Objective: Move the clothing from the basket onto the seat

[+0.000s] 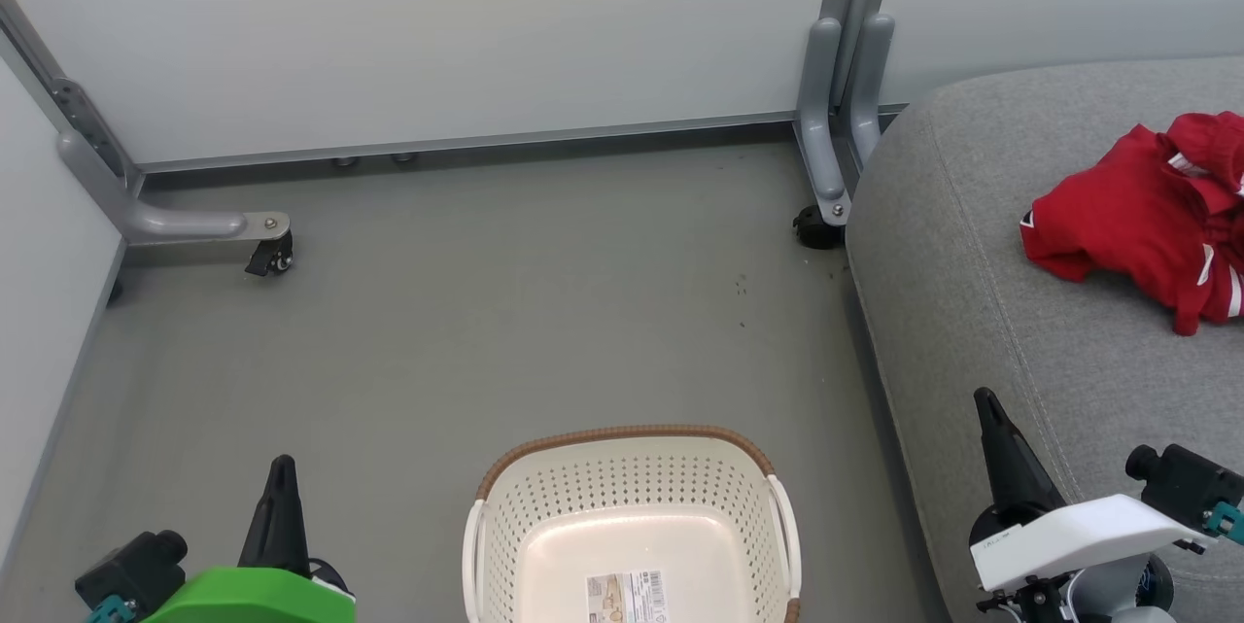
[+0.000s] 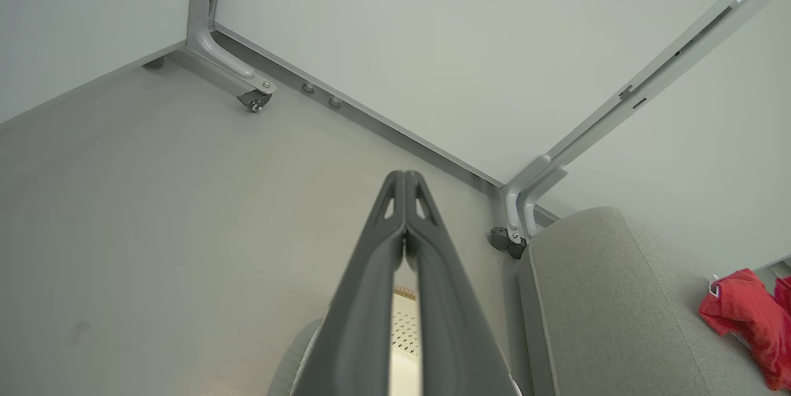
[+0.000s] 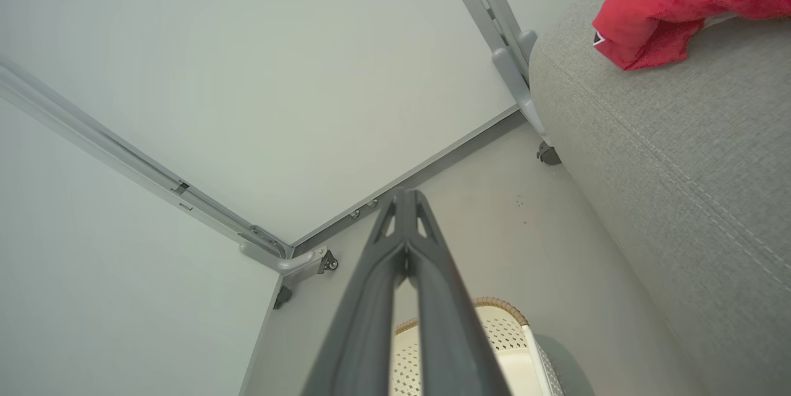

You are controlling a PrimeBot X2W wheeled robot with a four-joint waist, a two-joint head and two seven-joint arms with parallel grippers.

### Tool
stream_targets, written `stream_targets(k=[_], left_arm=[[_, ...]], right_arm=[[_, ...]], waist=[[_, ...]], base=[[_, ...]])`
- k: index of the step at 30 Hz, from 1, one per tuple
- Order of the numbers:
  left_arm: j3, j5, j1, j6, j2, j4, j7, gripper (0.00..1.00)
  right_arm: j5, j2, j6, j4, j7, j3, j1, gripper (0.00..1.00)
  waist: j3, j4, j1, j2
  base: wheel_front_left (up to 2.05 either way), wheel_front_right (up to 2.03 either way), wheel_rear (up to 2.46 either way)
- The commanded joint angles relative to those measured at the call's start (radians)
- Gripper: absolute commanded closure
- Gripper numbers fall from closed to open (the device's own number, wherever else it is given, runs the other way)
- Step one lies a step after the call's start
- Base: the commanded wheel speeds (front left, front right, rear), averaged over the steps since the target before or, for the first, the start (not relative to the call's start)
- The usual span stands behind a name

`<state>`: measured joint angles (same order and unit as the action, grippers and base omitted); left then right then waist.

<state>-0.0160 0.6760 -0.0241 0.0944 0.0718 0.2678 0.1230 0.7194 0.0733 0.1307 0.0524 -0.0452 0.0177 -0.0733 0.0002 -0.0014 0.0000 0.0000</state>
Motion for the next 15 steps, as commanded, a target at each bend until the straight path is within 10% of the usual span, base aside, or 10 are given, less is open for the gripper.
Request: stream_targets(k=[1,15], left_arm=[[-0.008,0.037,0.036,0.005,-0.002,-0.013,-0.008,1.00],[-0.028,0.225,0.058,0.012,-0.006,-0.016,-0.056,1.00]], right_arm=[[0.041,0.006,0.000,-0.003,0.006,-0.004,0.028,1.00],[0.231,0.012,0.000,0.037,0.025,-0.016,0.060,1.00]], waist=[[0.000,0.000,0.0000,0.0000],[0.000,0.000,0.0000,0.0000]], base=[[0.00,0.00,0.00],[0.00,0.00,0.00]])
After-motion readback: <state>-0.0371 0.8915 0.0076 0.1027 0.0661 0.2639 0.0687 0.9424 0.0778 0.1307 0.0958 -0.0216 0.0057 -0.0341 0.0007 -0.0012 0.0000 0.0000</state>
